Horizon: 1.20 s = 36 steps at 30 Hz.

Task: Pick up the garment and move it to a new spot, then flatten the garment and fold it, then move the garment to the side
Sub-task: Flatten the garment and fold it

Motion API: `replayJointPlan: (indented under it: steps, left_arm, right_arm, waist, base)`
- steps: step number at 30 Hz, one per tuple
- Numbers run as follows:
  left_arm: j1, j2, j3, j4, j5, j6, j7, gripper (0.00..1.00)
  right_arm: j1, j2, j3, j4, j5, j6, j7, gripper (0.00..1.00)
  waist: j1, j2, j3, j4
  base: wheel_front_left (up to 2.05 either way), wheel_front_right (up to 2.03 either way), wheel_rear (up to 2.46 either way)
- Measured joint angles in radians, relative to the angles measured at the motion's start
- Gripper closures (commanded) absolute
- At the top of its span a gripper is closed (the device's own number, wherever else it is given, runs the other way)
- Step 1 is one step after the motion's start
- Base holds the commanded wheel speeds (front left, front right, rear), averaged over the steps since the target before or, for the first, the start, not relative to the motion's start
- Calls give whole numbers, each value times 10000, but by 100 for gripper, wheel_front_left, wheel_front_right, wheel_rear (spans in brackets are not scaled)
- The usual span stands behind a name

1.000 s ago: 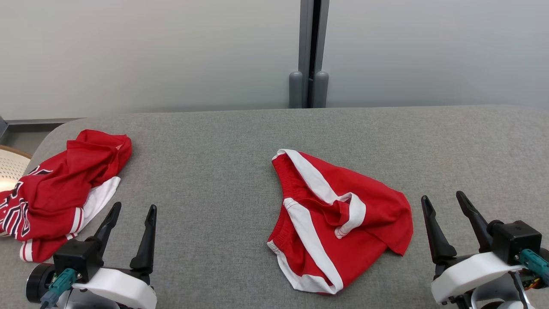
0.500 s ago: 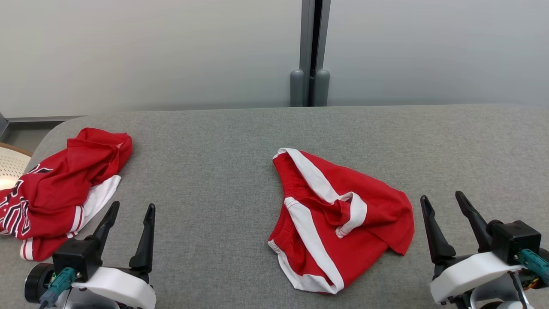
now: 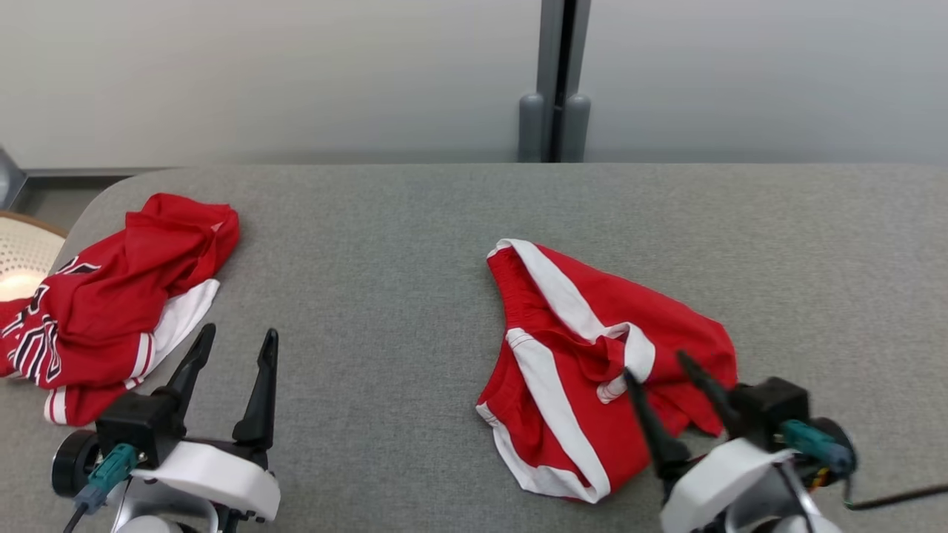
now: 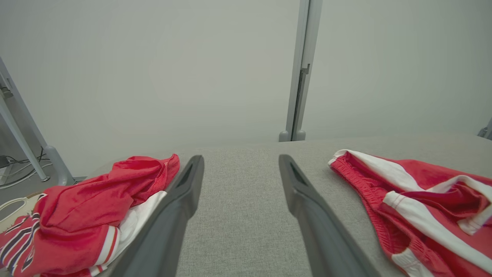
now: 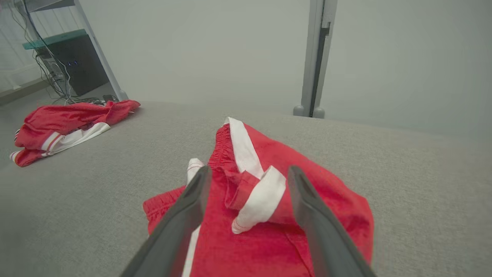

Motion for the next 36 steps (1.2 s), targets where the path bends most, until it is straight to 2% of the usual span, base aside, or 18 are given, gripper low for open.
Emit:
replayJointPlan:
  steps: [6, 17, 18, 20, 24, 28, 31, 36]
  left_arm:
    - [-628, -274, -222, 79, 29, -146, -203, 0]
    - [-1359, -614, -468, 769, 88, -416, -583, 0]
    - [-1369, -635, -472, 823, 88, -422, -614, 0]
    - [-1439, -654, -472, 920, 88, -447, -665, 0]
    - [-1507, -665, -451, 1064, 86, -462, -748, 0]
    - [-1522, -625, -428, 1147, 88, -474, -803, 0]
    - [-1518, -570, -378, 1160, 86, -445, -832, 0]
    - [-1491, -474, -345, 1145, 71, -426, -828, 0]
  right_arm:
    - [-1014, -104, 1361, 1131, 476, 2, 499, 0]
    - [-2996, -205, 1785, 3641, 633, 2, 669, 0]
    - [-3130, -192, 1810, 3860, 721, 0, 673, 25]
    - [-3337, -173, 1883, 4270, 832, 2, 788, 100]
    - [-3549, -157, 1858, 4460, 1068, 2, 420, 100]
    - [-3442, -125, 1453, 3988, 1356, 2, -451, 100]
    - [-3033, -150, 744, 3400, 1409, 2, -899, 100]
    - [-1936, -13, -1264, 2299, 1448, 2, -1467, 100]
  waist:
    - [0, 0, 455, 544]
    - [0, 0, 1112, 1467]
    - [0, 0, 1147, 1500]
    - [0, 1, 1177, 1518]
    - [0, 0, 1179, 1433]
    - [0, 0, 1119, 1195]
    - [-1, 1, 1061, 1012]
    - [0, 0, 1002, 679]
  base:
    - [0, 0, 0]
    - [0, 0, 0]
    - [0, 0, 0]
    - [0, 0, 0]
    - [0, 0, 0]
    - [0, 0, 0]
    - [0, 0, 0]
    - [0, 0, 0]
